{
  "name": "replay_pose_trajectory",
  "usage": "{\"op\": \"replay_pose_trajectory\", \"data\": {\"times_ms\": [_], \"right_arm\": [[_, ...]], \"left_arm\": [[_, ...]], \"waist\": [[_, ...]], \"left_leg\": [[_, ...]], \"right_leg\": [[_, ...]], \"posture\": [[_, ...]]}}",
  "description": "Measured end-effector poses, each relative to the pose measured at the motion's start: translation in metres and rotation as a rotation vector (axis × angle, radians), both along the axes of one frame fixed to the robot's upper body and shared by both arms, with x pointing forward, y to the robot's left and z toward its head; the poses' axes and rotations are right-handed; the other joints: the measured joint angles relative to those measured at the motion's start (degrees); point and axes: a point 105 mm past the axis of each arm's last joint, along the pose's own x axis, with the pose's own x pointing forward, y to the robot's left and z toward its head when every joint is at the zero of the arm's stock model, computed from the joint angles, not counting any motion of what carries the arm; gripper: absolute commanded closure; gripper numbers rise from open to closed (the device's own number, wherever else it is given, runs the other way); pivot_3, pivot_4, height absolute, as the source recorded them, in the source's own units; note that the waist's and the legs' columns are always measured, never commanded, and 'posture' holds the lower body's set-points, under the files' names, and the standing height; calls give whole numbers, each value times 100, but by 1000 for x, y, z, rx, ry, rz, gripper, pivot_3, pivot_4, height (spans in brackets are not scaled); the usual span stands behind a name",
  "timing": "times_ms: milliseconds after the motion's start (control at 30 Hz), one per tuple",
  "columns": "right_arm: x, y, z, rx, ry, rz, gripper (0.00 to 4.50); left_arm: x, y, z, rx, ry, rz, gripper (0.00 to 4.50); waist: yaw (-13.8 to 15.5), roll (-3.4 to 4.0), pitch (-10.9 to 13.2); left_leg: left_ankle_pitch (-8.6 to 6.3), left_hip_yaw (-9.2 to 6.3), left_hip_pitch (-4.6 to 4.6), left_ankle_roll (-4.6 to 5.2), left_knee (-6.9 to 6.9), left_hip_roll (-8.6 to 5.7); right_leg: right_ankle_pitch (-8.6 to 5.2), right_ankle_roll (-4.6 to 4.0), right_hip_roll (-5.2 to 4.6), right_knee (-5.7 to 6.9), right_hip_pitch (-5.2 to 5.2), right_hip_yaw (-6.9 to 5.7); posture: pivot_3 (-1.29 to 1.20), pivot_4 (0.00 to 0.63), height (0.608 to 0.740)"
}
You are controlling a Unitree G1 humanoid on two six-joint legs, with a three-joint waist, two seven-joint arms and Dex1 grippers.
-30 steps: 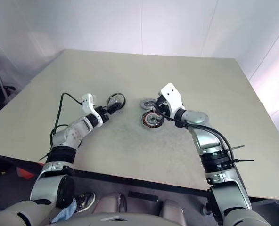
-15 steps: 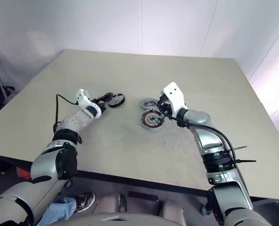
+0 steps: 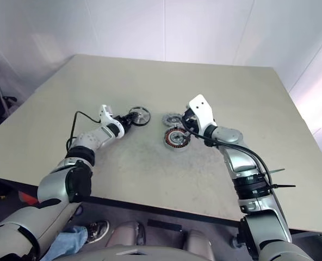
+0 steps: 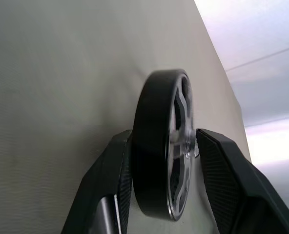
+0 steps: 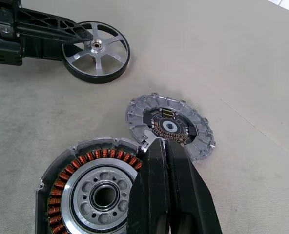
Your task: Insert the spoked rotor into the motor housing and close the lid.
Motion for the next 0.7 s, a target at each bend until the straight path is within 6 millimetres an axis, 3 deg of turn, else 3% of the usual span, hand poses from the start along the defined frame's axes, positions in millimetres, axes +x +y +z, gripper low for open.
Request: {"op": "replay_pose_trajectory", "data": {"times_ms": [67,233,267,533,700], "right_arm": [[0,0,0,-1,-1,-3,4500],[2,-7,3,-7,-10,-25,4500],[3,-8,4,-6,-13,-30,4500],[9,-26,4,-24,-18,-107,4500],[26,-75,-8,-118,14,-323,4500]], "left_arm": [[-1,0,-1,-3,0,-6,2621],[-3,-2,3,-51,-18,-23,3977],[-3,-2,5,-54,-26,-24,4085],[-10,0,5,-177,-10,-33,4085],[-24,-14,42,-471,-108,-167,4085]], "waist": [[-1,0,1],[-4,-2,2],[-14,-2,2],[-20,-2,3],[20,-6,10]], "left_leg": [[0,0,0,0,0,0],[0,0,4,-1,0,0],[0,1,8,0,0,0],[1,1,5,-1,0,0],[10,3,-1,-16,1,-3]], "right_leg": [[0,0,0,0,0,0],[0,0,0,0,4,0],[0,0,0,0,7,0],[0,-1,0,0,3,0],[0,-2,-5,-1,2,-3]], "posture": [[0,0,740],[0,0,740],[0,0,740],[0,0,740],[0,0,740]]}}
